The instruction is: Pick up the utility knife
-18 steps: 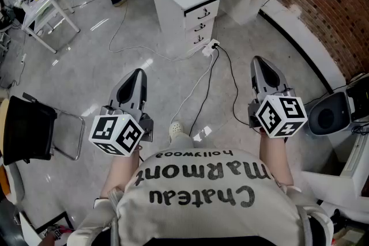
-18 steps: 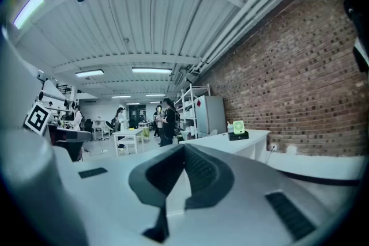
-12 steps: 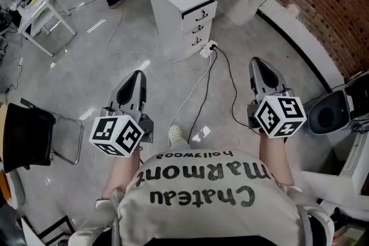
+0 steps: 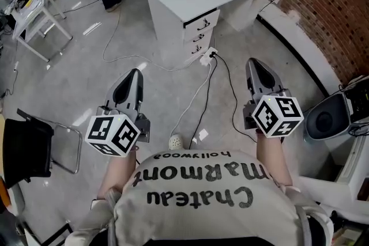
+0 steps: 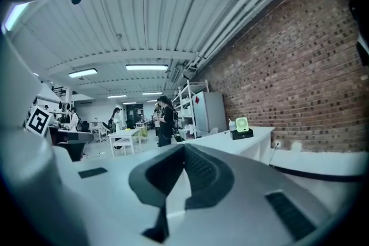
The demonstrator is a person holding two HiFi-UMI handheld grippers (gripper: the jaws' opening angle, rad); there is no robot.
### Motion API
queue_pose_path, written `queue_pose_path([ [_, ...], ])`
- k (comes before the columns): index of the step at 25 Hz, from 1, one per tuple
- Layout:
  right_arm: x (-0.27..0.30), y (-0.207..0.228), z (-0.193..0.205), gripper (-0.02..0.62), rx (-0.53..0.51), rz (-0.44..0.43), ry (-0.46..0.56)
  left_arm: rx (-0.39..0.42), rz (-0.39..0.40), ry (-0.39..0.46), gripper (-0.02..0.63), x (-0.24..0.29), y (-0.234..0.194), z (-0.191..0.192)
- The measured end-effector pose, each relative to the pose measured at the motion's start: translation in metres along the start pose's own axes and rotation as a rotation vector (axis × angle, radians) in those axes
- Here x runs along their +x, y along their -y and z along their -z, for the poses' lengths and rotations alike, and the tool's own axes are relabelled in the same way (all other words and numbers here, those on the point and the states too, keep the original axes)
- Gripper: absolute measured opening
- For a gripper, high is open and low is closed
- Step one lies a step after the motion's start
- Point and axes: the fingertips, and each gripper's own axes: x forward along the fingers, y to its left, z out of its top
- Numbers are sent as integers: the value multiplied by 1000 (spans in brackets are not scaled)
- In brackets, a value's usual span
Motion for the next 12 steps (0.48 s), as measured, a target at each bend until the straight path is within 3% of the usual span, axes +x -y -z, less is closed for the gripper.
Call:
queue_pose_path([
  [12,108,-43,-25,3,-49,-19,16,5,8,-10,2,63,-93,-41],
])
